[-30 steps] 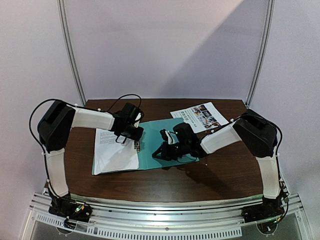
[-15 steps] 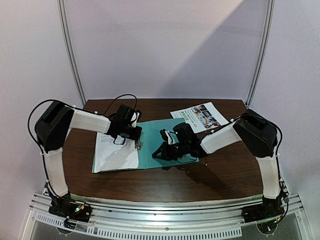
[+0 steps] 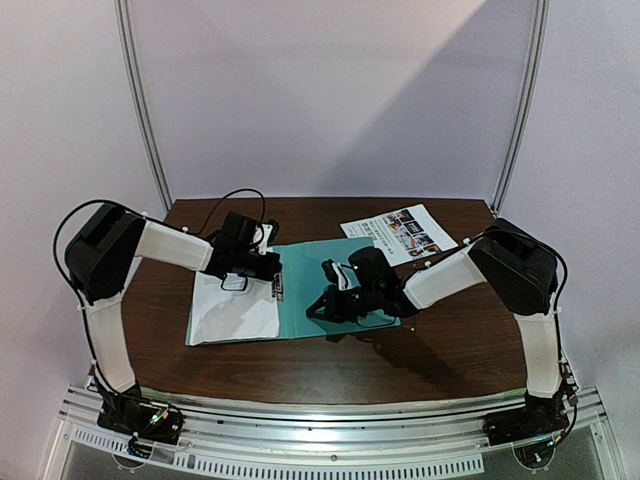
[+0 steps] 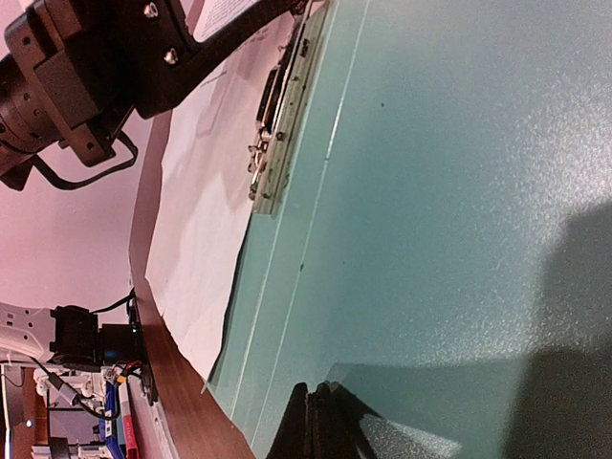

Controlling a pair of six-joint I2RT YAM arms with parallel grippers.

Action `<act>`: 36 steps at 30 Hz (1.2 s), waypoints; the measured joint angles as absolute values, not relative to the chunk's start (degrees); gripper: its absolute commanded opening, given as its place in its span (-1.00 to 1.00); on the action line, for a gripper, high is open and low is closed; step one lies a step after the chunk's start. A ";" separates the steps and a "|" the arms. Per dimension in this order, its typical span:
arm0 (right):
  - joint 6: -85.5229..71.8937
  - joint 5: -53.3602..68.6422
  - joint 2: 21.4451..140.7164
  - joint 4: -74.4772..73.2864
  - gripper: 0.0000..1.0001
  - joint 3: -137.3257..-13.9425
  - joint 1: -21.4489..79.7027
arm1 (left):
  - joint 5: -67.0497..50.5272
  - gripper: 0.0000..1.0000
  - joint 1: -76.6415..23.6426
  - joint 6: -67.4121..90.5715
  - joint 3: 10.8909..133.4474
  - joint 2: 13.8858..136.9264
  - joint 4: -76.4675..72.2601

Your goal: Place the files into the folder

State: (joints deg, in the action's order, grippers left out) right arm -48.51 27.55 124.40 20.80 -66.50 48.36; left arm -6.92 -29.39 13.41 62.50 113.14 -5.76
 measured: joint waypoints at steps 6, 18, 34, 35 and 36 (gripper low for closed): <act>-48.51 27.59 124.03 21.19 -1.00 -65.73 48.36 | -10.39 -0.99 -28.53 13.78 61.82 113.27 -7.70; -48.14 28.21 123.48 21.34 -1.00 -64.84 48.31 | -15.33 -0.84 -27.24 13.32 59.35 112.71 -10.59; -47.92 28.53 123.37 21.32 -1.00 -64.69 48.31 | -18.72 -0.23 -27.22 11.35 59.07 111.39 -7.31; -47.92 28.53 123.37 21.32 -1.00 -64.69 48.31 | -18.72 -0.21 -27.24 11.29 59.07 111.26 -6.96; -47.92 28.53 123.37 21.32 -1.00 -64.69 48.31 | -18.65 -0.19 -27.27 11.16 59.07 111.13 -6.66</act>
State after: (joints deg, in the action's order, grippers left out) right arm -47.92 28.53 123.37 21.32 -64.69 48.31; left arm -18.65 -27.27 11.16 59.07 111.13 -6.66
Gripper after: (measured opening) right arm 0.009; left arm 0.381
